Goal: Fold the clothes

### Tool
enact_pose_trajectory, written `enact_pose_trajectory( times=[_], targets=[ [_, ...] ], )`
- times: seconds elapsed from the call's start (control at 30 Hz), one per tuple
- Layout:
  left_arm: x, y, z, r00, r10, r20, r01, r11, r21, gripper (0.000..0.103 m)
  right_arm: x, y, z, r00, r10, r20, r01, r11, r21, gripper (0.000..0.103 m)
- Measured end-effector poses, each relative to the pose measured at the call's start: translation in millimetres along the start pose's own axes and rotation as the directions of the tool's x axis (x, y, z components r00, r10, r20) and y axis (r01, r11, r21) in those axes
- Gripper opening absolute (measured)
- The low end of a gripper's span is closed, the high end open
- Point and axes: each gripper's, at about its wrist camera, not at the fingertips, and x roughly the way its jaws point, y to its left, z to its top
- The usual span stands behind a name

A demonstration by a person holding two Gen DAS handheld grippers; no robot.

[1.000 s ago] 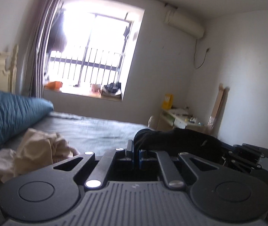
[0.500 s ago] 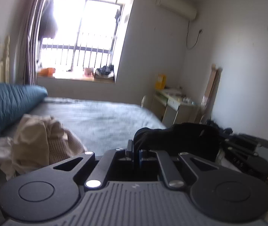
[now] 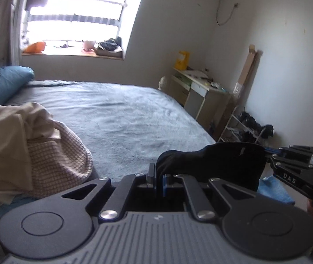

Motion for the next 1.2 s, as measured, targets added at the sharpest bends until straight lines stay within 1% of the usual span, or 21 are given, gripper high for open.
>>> enact_pose_trajectory(
  times=[0.17,0.3,0.4,0.53,0.57,0.6,0.63,0.67,0.73,0.77,0.8,0.83,0.87,0.9,0.93,0.97,1.0,1.07,1.1,1.2],
  targets=[
    [104.8,47.3,-22.1,0.998,-0.019,-0.066,0.022,0.999,0.042,0.006,79.8,16.6,-21.5,0.993,-0.058,-0.102,0.059,0.998,0.002,0.003],
    [186.2,76.6,-51.9,0.992,-0.005,-0.127,0.016,0.996,0.086,0.006,153.5,23.0,-50.5,0.984,-0.076,-0.161,0.078,0.997,0.004,0.003],
    [244.3,95.5,-80.8,0.983,0.028,-0.180,-0.010,0.995,0.100,0.007,215.8,24.1,-82.9,0.977,-0.067,-0.203,0.068,0.998,-0.001,0.003],
    [305.1,114.1,-118.5,0.966,0.077,-0.247,-0.051,0.993,0.108,0.009,294.7,27.0,-137.8,0.959,-0.041,-0.281,0.039,0.999,-0.011,0.003],
    [317.0,118.8,-126.3,0.960,0.087,-0.267,-0.063,0.993,0.096,0.012,309.8,27.8,-148.9,0.954,-0.034,-0.298,0.032,0.999,-0.012,0.003],
    [328.0,123.8,-133.8,0.954,0.093,-0.286,-0.073,0.994,0.080,0.019,324.4,28.6,-159.7,0.949,-0.027,-0.315,0.024,1.000,-0.014,0.003],
    [336.3,128.8,-139.8,0.948,0.094,-0.304,-0.081,0.995,0.055,0.028,339.1,29.4,-170.5,0.943,-0.021,-0.332,0.016,1.000,-0.016,0.003],
    [342.9,133.3,-144.7,0.943,0.092,-0.320,-0.088,0.996,0.027,0.032,350.0,29.0,-178.7,0.937,-0.012,-0.350,0.007,1.000,-0.015,0.003],
    [347.8,138.8,-150.5,0.937,0.084,-0.340,-0.097,0.995,-0.020,0.043,367.1,27.7,-192.2,0.926,0.007,-0.376,-0.012,1.000,-0.012,0.005],
    [348.0,140.6,-151.6,0.935,0.080,-0.345,-0.100,0.994,-0.041,0.044,373.3,27.0,-197.5,0.923,0.016,-0.384,-0.022,1.000,-0.010,0.005],
    [344.8,141.1,-150.6,0.936,0.077,-0.343,-0.102,0.993,-0.058,0.045,378.9,24.4,-201.0,0.917,0.032,-0.398,-0.035,0.999,-0.001,0.006],
    [336.9,141.6,-148.4,0.940,0.074,-0.333,-0.107,0.991,-0.081,0.047,384.4,21.5,-204.1,0.905,0.055,-0.422,-0.052,0.998,0.019,0.010],
    [326.8,143.1,-146.2,0.946,0.073,-0.317,-0.113,0.987,-0.111,0.050,387.1,16.4,-204.6,0.902,0.073,-0.425,-0.059,0.997,0.045,0.012],
    [315.7,145.4,-143.7,0.951,0.070,-0.300,-0.118,0.982,-0.145,0.056,389.4,11.1,-204.9,0.901,0.090,-0.425,-0.066,0.995,0.072,0.020],
    [303.5,148.7,-140.9,0.957,0.067,-0.282,-0.122,0.975,-0.184,0.058,388.6,5.7,-203.6,0.899,0.107,-0.426,-0.070,0.992,0.102,0.038],
    [289.8,152.8,-139.0,0.962,0.065,-0.264,-0.127,0.966,-0.224,0.059,384.2,-1.2,-201.2,0.895,0.128,-0.428,-0.072,0.987,0.145,0.048],
    [274.5,157.7,-138.2,0.966,0.064,-0.249,-0.131,0.956,-0.264,0.060,380.5,-8.4,-200.4,0.897,0.150,-0.416,-0.074,0.978,0.194,0.059],
    [244.0,167.5,-136.4,0.974,0.065,-0.216,-0.138,0.929,-0.343,0.061,361.5,-24.9,-195.7,0.906,0.205,-0.371,-0.100,0.954,0.283,0.062],
    [235.1,171.0,-138.4,0.974,0.068,-0.214,-0.145,0.920,-0.365,0.062,352.0,-33.1,-193.3,0.908,0.229,-0.351,-0.113,0.940,0.322,0.065],
    [228.9,176.9,-153.1,0.965,0.083,-0.250,-0.176,0.910,-0.375,0.063,318.9,-55.6,-188.8,0.911,0.283,-0.298,-0.134,0.890,0.436,0.068]
  ],
)
